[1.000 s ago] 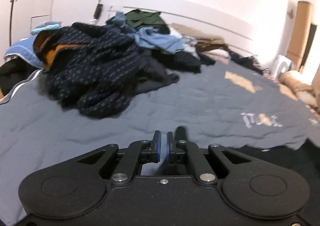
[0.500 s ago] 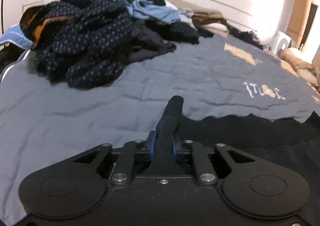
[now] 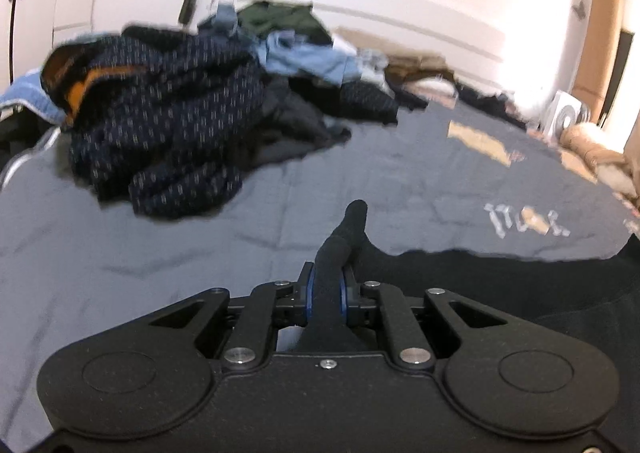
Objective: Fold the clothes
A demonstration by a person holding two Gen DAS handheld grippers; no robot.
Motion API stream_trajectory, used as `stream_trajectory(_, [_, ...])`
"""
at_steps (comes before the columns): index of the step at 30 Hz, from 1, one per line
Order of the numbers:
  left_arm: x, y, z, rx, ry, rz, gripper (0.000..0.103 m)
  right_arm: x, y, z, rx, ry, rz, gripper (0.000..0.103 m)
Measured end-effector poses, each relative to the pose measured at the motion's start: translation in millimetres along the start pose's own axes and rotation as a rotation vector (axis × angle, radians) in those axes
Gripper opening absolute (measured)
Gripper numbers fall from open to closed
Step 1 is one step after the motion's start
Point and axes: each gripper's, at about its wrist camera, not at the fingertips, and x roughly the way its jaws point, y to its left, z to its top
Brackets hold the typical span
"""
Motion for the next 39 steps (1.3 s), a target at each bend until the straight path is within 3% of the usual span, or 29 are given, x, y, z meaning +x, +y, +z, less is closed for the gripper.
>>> stream_trajectory(3, [13.5,-0.8,-8.5,0.017,0.049,0.032,0.013,15.6,-3.1,-12.2,0.001,0.054,-0.032,0.013])
stream_trajectory(7, [15.1,5.1,-12.2,0.000,0.061,0.063,0.031,22.2,0.9,-14.8,-0.037,0.092,-0.064,0.020])
stream_trajectory(9, [7.1,9.8,-10.0,-0.022,0.041,0.062,0.032,18.6,5.6,-12.6,-0.073,0.094,-0.085,0.032])
stream_trajectory(14, [-32.4,2.3,5.2,-0.032,-0.047,0.077,0.033,-13.1,10.3,7.6,-0.086,0.078,-0.088,0.036])
stream_trajectory(17, [-60.8,-3.6,15.2,-0.069,-0.091,0.041,0.044,-41.0,18.6,17.0,-0.077,0.048,-0.060,0.041])
stream_trajectory(21, [-94.5,-26.4,15.7,-0.081,-0.136,-0.031,0.048,-75.9,42.0,14.5,-0.071,0.019,0.018,0.046])
stream_trajectory(25, [-123.7,-69.3,-9.4,-0.060,-0.125,-0.108,0.050,-105.0,85.0,-8.3,-0.132,0.031,0.102,0.048])
stream_trajectory(29, [-140.6,-100.8,-48.4,-0.012,-0.053,-0.161,0.056,-129.0,116.0,-39.2,-0.141,0.062,0.176,0.053])
stream_trajectory(39, [-167.3,-104.7,-103.7,-0.015,0.046,-0.166,0.057,-162.0,131.1,-89.8,-0.177,0.135,0.166,0.057])
